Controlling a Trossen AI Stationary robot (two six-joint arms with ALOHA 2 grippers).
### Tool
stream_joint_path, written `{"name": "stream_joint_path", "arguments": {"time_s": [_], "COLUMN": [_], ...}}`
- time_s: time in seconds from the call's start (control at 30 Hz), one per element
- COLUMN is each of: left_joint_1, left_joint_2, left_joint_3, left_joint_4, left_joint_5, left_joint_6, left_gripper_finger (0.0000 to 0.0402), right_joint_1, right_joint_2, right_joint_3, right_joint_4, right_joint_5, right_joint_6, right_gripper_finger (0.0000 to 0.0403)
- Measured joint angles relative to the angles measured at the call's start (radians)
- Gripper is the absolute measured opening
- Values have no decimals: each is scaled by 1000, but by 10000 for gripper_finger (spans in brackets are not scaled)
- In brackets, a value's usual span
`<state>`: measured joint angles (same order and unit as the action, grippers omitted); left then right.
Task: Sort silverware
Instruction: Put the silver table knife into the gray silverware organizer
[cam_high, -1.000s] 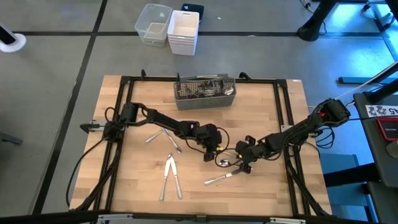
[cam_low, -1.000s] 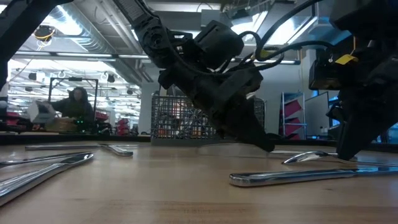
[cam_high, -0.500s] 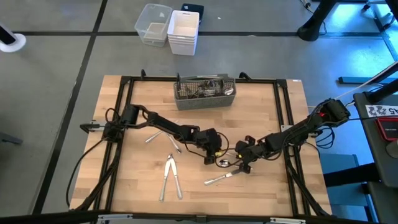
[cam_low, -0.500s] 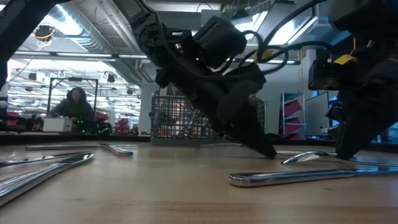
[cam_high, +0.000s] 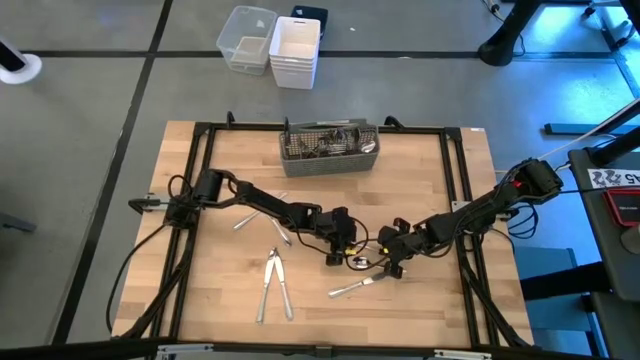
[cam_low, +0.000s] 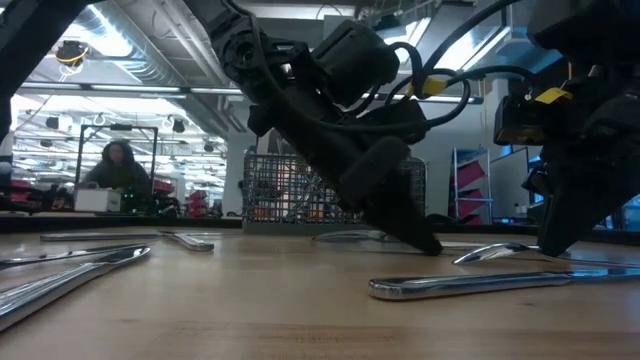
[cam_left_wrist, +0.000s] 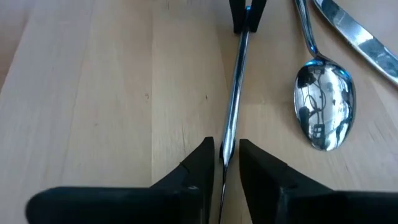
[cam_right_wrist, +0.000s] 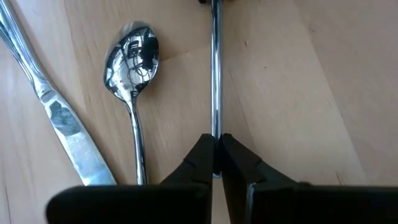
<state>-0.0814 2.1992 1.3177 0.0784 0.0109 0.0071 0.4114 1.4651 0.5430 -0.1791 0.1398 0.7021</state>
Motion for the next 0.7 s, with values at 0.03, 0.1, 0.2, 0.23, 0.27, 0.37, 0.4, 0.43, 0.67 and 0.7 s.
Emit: {"name": "stream_joint_path", "arguments": {"time_s": [0.03, 0.1, 0.2, 0.23, 0.27, 0.37, 0.4, 0.43, 0.67, 0.7], "left_joint_1": [0, 0, 1, 1, 1, 1, 1, 1, 0, 0], "left_joint_2": [0, -1, -1, -1, -1, -1, -1, -1, -1, -1], "left_joint_3": [0, 0, -1, -1, -1, -2, -3, -3, -4, -4], "left_joint_4": [-7, -13, -11, -10, -10, -11, -11, -12, -7, -7], "left_joint_5": [0, 2, 4, 5, 5, 9, 11, 11, 35, 35], "left_joint_6": [3, 2, -11, -15, -18, -40, -43, -44, -47, -52], "left_gripper_finger": [62, 54, 44, 42, 39, 25, 18, 13, 7, 5], "right_joint_1": [0, 0, 0, 0, 0, 0, 0, 0, 1, 1], "right_joint_2": [0, 0, 0, 0, 0, 0, 0, 0, 0, -1], "right_joint_3": [0, 0, 0, 0, 0, 0, 0, 0, -1, -1], "right_joint_4": [0, 0, 0, 0, 0, -1, -2, -2, 4, 5], "right_joint_5": [0, 0, 0, 0, 0, 1, 2, 6, 23, 27], "right_joint_6": [0, 0, 0, 0, 0, -2, -3, -4, -1, -1], "right_gripper_finger": [17, 17, 18, 18, 18, 19, 20, 21, 55, 63]}}
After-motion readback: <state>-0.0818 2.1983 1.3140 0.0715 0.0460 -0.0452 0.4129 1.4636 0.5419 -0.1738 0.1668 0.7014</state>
